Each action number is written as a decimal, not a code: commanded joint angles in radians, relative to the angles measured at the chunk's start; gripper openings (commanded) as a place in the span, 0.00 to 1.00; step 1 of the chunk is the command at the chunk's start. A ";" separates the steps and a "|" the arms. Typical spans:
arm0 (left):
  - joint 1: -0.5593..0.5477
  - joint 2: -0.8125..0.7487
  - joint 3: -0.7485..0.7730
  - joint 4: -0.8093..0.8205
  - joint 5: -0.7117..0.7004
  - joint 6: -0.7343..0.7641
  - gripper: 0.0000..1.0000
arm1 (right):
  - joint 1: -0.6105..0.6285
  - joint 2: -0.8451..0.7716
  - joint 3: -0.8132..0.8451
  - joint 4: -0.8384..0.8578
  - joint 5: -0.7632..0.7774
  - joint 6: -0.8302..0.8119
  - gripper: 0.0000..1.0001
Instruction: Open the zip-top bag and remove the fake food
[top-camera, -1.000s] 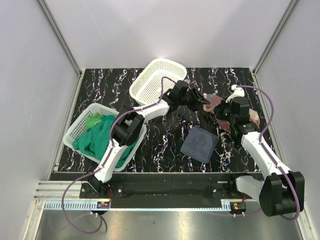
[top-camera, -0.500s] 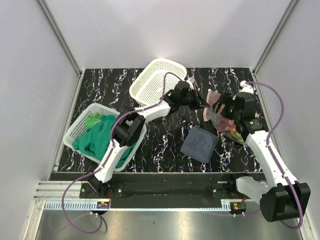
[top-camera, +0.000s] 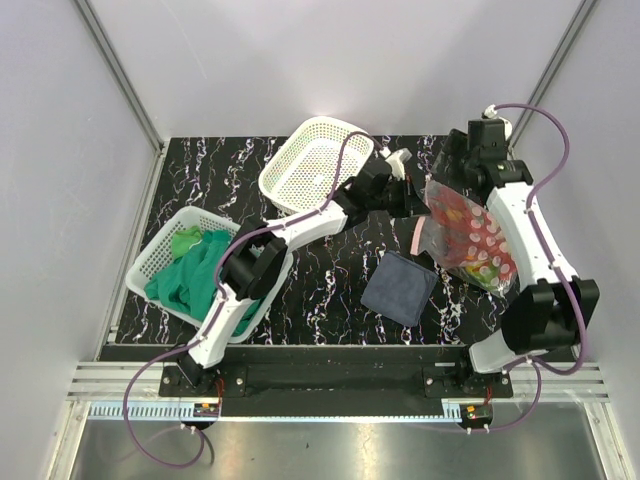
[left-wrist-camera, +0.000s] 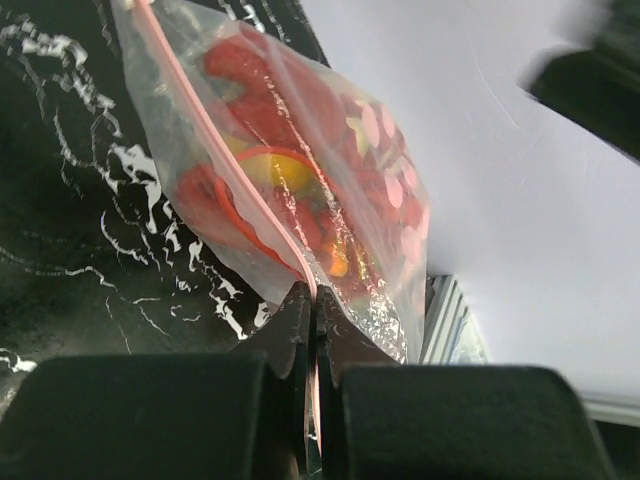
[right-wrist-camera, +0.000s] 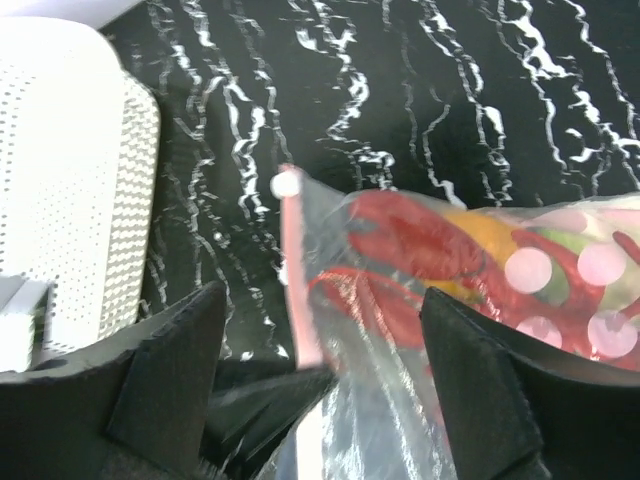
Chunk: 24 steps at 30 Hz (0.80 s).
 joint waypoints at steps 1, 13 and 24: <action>-0.016 -0.114 0.051 0.083 -0.022 0.125 0.00 | -0.031 0.069 0.115 -0.092 -0.029 -0.007 0.74; -0.021 -0.074 0.152 0.011 0.000 0.176 0.00 | -0.025 0.135 0.126 -0.096 -0.198 0.032 0.56; -0.036 -0.076 0.169 -0.050 -0.028 0.225 0.00 | -0.026 0.159 0.121 -0.062 -0.142 0.034 0.23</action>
